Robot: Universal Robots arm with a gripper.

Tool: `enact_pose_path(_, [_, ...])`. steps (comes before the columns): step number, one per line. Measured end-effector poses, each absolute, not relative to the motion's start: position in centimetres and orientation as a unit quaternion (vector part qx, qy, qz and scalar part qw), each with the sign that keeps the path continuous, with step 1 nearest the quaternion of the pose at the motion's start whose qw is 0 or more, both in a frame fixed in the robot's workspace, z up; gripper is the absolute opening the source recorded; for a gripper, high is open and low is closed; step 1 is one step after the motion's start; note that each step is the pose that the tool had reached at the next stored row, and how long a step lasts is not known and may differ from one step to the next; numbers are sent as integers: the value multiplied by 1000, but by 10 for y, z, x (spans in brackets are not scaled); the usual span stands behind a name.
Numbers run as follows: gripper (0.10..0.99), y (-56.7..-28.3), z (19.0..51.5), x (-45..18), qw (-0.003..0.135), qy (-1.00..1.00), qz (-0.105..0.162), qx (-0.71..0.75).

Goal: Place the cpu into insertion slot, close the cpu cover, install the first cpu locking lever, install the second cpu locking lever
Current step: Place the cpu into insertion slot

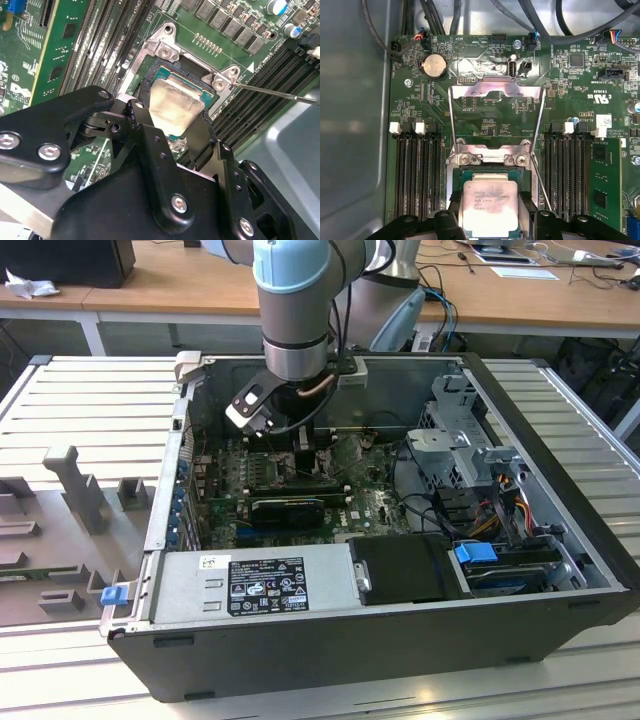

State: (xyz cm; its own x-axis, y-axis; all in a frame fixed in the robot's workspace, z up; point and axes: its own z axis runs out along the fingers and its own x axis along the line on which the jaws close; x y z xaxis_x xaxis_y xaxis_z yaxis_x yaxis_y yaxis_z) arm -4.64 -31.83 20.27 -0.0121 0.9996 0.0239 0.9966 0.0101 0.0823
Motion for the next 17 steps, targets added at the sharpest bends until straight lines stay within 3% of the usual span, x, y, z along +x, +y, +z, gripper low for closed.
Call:
enact_pose_path(10, [529,-318,202,-47,21,709,38,704])
enact_pose_path(12, [541,-318,202,-47,21,709,38,704])
enact_pose_path(13, [604,-318,202,-47,21,709,38,704])
enact_pose_path(17, [604,-318,202,-47,21,709,38,704])
